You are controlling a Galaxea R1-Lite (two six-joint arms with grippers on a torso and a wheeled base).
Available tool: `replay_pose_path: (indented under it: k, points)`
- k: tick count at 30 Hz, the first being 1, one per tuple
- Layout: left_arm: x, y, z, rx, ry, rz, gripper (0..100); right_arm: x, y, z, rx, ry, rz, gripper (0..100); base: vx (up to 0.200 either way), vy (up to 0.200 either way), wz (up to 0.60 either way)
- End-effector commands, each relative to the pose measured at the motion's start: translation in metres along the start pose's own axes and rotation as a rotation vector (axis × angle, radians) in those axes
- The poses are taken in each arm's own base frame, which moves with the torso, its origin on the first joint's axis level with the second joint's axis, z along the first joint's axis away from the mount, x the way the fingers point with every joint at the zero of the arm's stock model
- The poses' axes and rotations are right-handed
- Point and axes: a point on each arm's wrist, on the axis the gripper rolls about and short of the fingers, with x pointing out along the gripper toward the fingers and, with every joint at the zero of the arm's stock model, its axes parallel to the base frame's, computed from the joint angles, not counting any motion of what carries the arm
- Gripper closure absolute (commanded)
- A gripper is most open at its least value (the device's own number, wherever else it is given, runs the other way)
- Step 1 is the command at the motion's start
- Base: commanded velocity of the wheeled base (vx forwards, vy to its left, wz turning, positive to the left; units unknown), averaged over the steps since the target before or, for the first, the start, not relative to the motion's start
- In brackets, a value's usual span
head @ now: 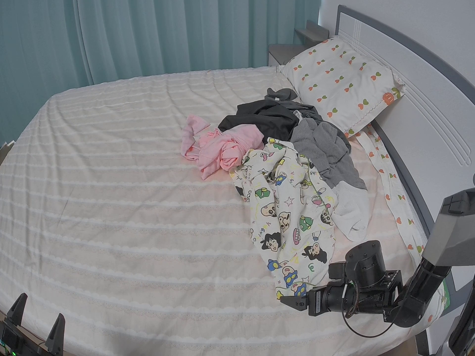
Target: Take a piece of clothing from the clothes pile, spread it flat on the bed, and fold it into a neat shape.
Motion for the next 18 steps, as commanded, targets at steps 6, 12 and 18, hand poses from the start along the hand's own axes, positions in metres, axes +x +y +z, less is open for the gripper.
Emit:
replay_pose_path:
  k: [6, 12, 18]
  points:
    - [0.0, 0.0, -0.003, 0.0, -0.002, 0.0, 0, -0.005, -0.051, 0.008, 0.113, -0.048, -0.116, 0, 0.0, 0.0, 0.0]
    - [0.0, 0.0, -0.003, 0.0, -0.002, 0.0, 0, 0.012, -0.069, 0.017, 0.114, -0.093, -0.105, 0, 0.0, 0.0, 0.0]
    - [0.0, 0.0, -0.003, 0.0, -0.002, 0.0, 0, 0.033, -0.069, 0.025, 0.109, -0.107, -0.089, 0, 0.0, 0.0, 0.0]
